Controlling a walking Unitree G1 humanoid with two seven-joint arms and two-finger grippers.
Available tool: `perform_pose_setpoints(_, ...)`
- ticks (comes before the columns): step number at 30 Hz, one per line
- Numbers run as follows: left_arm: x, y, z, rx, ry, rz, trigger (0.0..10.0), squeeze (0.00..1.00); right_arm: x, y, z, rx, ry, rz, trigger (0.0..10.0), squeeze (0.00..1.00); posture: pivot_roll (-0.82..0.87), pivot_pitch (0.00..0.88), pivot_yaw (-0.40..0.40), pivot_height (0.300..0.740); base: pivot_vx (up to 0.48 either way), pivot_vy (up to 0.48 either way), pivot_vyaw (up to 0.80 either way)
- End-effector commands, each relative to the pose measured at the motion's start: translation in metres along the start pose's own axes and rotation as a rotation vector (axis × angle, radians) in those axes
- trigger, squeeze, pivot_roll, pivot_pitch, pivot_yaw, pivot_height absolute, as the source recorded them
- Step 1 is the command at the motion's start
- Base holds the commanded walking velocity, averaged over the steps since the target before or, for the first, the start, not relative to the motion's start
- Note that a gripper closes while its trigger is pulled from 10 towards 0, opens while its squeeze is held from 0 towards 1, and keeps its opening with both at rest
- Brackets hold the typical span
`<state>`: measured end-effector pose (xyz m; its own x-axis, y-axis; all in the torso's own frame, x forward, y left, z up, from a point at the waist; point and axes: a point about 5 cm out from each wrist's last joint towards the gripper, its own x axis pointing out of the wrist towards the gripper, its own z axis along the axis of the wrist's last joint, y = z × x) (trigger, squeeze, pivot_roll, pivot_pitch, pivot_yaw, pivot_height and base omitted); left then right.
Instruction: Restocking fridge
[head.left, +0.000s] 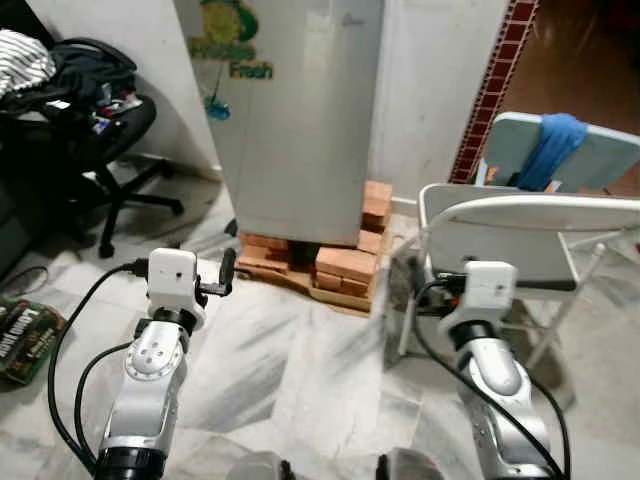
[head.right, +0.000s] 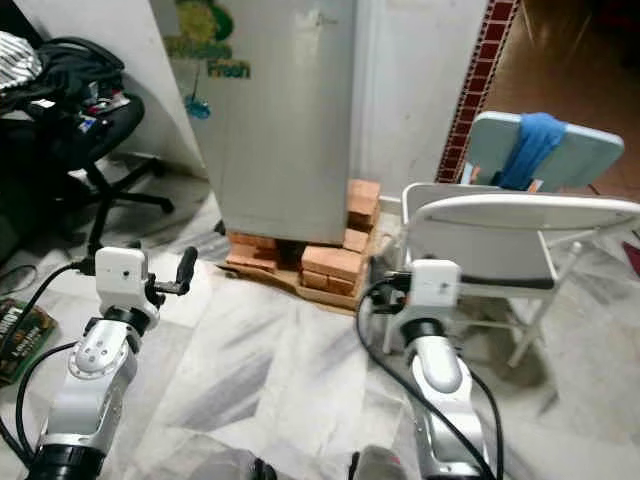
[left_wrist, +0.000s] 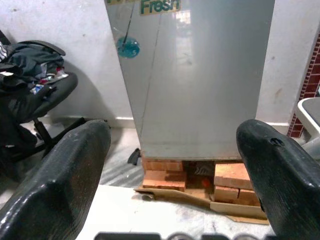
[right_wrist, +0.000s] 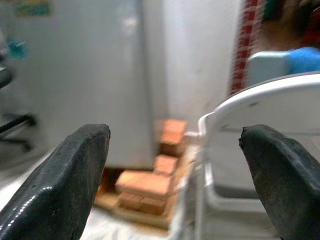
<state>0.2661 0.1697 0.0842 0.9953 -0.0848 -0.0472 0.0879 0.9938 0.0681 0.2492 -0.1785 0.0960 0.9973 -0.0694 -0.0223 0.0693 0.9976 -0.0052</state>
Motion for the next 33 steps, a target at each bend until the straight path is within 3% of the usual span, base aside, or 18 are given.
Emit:
perform_pose_setpoints(1,0.005,-0.004,0.008,-0.001,-0.035,-0.008,10.0,0.00,0.002,-0.008,0.005,-0.002,-0.035,-0.043,10.0,0.00,0.00,0.008,0.061,0.740,0.000,0.480,0.00)
perform_pose_setpoints(4,0.009,-0.007,0.010,-0.001,-0.048,-0.006,10.0,0.00,0.008,-0.012,0.003,-0.009,-0.004,-0.089,10.0,0.00,-0.01,0.015,0.053,0.740,0.000,0.480,0.00)
perform_pose_setpoints(10,0.006,-0.013,0.008,-0.009,-0.050,-0.020,10.0,0.00,0.010,-0.010,0.012,-0.055,-0.045,-0.044,10.0,0.00,-0.03,0.019,0.036,0.740,0.000,0.480,0.00)
perform_pose_setpoints(16,0.002,-0.018,0.004,-0.024,-0.033,-0.031,10.0,0.00,0.000,-0.011,0.006,-0.025,-0.030,-0.017,10.0,0.00,-0.03,0.030,0.029,0.740,0.000,0.480,-0.70)
perform_pose_setpoints(22,0.005,-0.015,0.007,-0.037,-0.036,-0.031,10.0,0.00,0.006,-0.006,0.014,-0.056,-0.081,0.002,10.0,0.00,-0.03,0.039,0.033,0.740,0.000,0.480,-0.39)
perform_pose_setpoints(26,0.007,-0.010,0.014,-0.061,-0.066,-0.007,10.0,0.00,0.011,-0.018,0.012,-0.102,-0.058,-0.090,10.0,0.00,-0.03,0.047,0.045,0.740,0.000,0.480,0.00)
perform_pose_setpoints(28,0.005,-0.012,0.014,-0.054,-0.065,-0.009,10.0,0.00,0.012,-0.024,0.010,-0.067,-0.031,-0.127,10.0,0.00,-0.03,0.047,0.054,0.740,0.000,0.480,0.00)
perform_pose_setpoints(31,0.003,-0.015,0.013,-0.034,-0.069,-0.025,10.0,0.00,0.013,-0.023,0.012,-0.126,-0.035,-0.148,10.0,0.00,-0.04,0.054,0.065,0.740,0.000,0.480,0.00)
perform_pose_setpoints(33,0.004,-0.016,0.014,-0.041,-0.070,-0.041,10.0,0.00,0.014,-0.022,0.012,-0.095,-0.045,-0.163,10.0,0.00,-0.04,0.057,0.069,0.740,0.000,0.476,0.00)
